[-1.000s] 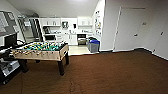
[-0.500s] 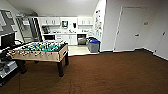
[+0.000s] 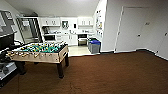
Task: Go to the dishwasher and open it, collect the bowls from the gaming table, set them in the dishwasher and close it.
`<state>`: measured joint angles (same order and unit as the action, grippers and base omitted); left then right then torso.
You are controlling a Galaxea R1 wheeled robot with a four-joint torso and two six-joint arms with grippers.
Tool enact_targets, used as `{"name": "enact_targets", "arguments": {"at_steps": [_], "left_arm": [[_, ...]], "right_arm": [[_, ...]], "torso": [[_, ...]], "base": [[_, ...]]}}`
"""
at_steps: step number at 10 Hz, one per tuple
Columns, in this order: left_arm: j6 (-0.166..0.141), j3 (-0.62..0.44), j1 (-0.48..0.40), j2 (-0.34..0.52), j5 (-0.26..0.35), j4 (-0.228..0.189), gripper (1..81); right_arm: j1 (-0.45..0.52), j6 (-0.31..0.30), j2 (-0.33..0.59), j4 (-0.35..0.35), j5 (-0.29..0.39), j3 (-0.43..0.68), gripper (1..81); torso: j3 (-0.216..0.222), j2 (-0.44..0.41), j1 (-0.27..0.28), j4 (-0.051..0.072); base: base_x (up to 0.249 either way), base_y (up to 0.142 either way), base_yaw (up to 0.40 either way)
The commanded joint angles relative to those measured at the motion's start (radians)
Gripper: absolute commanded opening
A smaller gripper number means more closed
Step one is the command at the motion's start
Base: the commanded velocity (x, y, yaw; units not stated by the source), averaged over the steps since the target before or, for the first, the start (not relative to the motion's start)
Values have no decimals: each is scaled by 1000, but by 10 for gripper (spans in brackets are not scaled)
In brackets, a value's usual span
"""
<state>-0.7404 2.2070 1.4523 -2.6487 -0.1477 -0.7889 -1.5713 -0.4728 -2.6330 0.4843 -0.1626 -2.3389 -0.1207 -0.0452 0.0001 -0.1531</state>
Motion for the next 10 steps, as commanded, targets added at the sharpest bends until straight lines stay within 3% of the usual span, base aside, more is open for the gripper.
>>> {"name": "enact_targets", "arguments": {"at_steps": [1, 6, 10], "left_arm": [[-4, -16, -54, 13, 17, -4, 10], [-4, -16, -54, 13, 17, -6, 10], [-4, -16, -54, 15, 17, -6, 10]], "right_arm": [[32, 0, 43, 13, 43, -5, 10], [32, 0, 43, 17, 43, -5, 10], [33, 0, 43, 19, 43, -5, 10]], "torso": [[0, 0, 0, 0], [0, 0, 1, 0], [0, 0, 1, 0]], "base": [[194, -117, 0], [194, -116, 0], [191, -17, 0]]}}
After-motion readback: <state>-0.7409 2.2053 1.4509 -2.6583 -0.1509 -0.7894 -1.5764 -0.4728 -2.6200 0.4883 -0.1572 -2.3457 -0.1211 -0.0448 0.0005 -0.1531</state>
